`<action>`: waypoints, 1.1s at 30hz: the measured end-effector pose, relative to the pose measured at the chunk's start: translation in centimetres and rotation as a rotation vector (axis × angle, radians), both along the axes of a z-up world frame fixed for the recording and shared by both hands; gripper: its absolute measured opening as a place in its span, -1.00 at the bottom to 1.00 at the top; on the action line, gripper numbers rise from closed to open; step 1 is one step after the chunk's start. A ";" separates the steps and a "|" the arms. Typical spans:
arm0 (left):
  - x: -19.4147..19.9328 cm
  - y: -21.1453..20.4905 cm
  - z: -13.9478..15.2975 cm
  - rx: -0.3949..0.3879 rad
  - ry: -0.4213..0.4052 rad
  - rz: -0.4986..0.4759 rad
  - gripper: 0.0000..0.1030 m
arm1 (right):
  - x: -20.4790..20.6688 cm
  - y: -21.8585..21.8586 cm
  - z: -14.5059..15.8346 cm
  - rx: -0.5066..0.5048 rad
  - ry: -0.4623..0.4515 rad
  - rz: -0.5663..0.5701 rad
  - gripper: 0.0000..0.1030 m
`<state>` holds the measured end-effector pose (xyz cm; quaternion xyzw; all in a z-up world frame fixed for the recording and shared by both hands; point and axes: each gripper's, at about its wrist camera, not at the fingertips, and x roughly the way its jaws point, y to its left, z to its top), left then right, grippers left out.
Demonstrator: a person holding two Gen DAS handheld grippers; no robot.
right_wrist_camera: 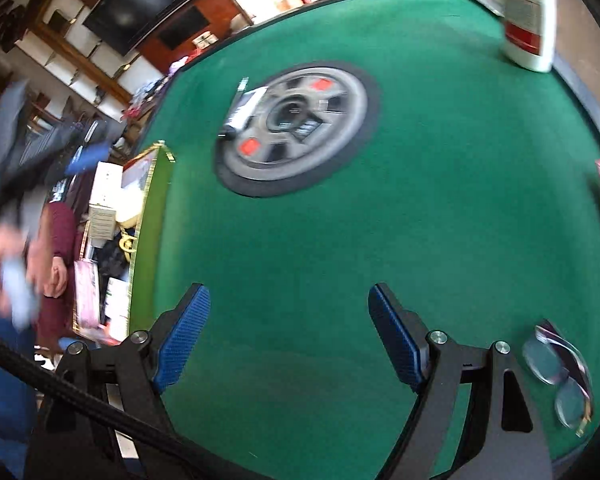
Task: Organize objects
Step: 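Grasp a black marker with left while right grasps the white hand-cream tube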
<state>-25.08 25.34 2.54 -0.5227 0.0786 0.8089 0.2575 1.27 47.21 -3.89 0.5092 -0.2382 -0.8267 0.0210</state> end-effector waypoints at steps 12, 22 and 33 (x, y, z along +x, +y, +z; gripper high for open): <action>-10.2 8.9 -9.0 -0.147 -0.133 0.097 0.20 | 6.0 5.7 -1.9 0.025 -0.072 -0.094 0.59; -7.2 7.3 -10.7 -0.206 -0.073 0.040 -0.78 | 5.5 6.7 -2.0 -0.005 -0.066 -0.121 0.59; 11.2 -3.3 -11.3 -0.082 -0.102 0.068 -0.79 | -7.6 2.5 2.0 0.072 -0.035 0.032 0.59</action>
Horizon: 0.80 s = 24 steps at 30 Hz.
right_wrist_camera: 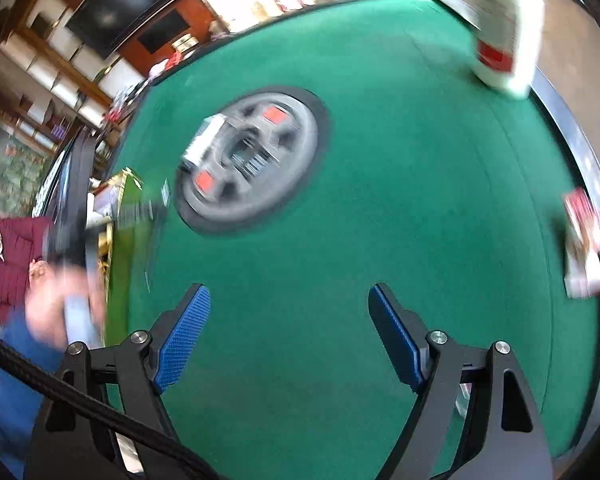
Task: Organize objects
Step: 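Grasp a black marker with left while right grasps the white hand-cream tube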
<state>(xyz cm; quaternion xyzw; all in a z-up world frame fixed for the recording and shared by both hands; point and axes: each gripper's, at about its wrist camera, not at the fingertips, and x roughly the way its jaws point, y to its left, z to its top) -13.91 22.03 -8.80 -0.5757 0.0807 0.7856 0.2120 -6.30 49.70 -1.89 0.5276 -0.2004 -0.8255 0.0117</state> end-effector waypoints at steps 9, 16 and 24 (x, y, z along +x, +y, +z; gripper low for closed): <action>8.6 -2.5 1.2 -0.075 0.120 -0.120 -0.78 | -16.3 -9.0 -3.4 0.036 -0.130 0.102 0.59; 9.1 -3.1 1.5 -0.064 0.133 -0.137 -0.78 | -20.6 -12.4 -5.1 0.195 -0.149 0.063 0.57; 9.1 -2.5 1.2 -0.069 0.139 -0.172 -0.77 | -21.0 -13.1 -6.9 0.300 -0.189 0.083 -0.47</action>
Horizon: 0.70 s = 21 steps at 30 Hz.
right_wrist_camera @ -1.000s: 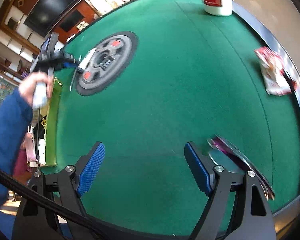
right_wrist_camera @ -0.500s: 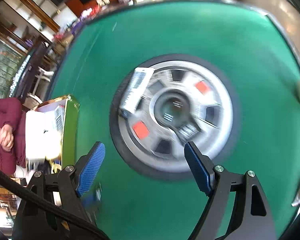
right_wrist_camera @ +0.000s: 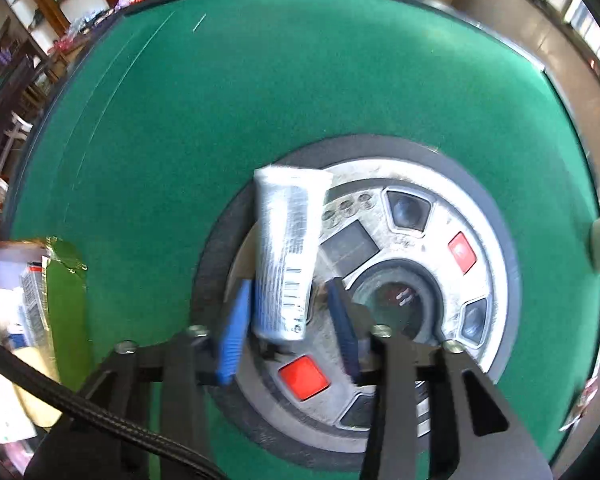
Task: Organize objects
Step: 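Grasp a black marker with left while right grasps the white hand-cream tube, then lower the white tube onto the felt and open the right gripper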
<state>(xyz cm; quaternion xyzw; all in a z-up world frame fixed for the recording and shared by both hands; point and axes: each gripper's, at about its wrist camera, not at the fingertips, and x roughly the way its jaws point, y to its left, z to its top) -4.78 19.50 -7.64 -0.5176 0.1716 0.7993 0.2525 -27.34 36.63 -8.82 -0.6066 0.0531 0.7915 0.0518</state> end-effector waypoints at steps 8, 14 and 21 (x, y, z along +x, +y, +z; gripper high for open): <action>0.1 0.0 0.2 -0.008 -0.002 -0.013 -0.77 | 11.3 3.8 0.9 -0.076 -0.004 0.076 -0.52; 0.8 0.2 0.5 -0.020 -0.020 0.000 -0.77 | 23.4 6.2 -0.3 -0.109 -0.039 0.096 -0.52; -0.4 0.8 0.1 -0.044 -0.018 0.017 -0.73 | 29.7 6.6 -0.3 -0.043 0.014 0.119 -0.52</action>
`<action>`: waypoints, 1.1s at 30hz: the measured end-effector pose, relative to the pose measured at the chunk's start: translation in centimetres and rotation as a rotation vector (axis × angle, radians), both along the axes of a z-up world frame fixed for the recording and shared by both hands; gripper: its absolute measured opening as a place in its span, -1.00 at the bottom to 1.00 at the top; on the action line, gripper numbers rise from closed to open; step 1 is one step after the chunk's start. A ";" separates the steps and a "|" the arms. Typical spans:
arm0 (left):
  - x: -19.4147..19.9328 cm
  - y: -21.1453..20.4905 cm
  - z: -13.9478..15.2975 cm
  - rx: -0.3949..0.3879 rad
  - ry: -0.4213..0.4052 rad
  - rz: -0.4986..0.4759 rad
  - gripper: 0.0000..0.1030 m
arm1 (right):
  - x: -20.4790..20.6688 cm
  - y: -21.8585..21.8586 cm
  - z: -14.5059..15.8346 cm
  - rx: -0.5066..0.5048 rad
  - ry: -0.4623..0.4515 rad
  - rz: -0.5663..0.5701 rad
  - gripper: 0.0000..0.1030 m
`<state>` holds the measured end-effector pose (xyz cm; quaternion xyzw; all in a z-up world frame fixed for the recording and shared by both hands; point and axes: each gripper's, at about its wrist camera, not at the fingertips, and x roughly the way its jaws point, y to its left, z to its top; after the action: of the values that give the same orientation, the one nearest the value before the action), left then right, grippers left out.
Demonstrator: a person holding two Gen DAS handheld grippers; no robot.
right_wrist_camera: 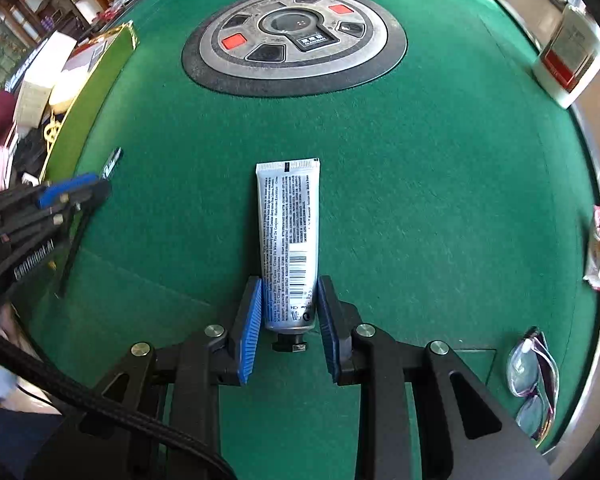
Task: Organize objects
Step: 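Lower the white tube onto the felt and open the right gripper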
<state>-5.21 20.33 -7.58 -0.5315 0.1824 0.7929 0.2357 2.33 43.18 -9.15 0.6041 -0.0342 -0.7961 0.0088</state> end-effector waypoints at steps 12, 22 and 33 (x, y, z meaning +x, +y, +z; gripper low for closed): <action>0.2 -1.1 1.5 0.154 -0.110 -0.006 -0.78 | 1.8 5.2 1.9 -0.439 0.012 -0.191 -0.53; 0.8 -2.6 3.9 0.200 -0.092 0.006 -0.78 | -0.8 1.8 4.8 -0.408 0.056 -0.113 -0.52; 1.0 -5.2 5.8 0.214 -0.041 0.036 -0.78 | -2.1 -2.5 5.9 -0.346 0.084 -0.019 -0.53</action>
<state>-4.24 15.16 -1.82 -0.5226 0.0820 0.8009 0.2805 0.21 40.67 -3.23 0.5595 -0.1761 -0.8028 0.1067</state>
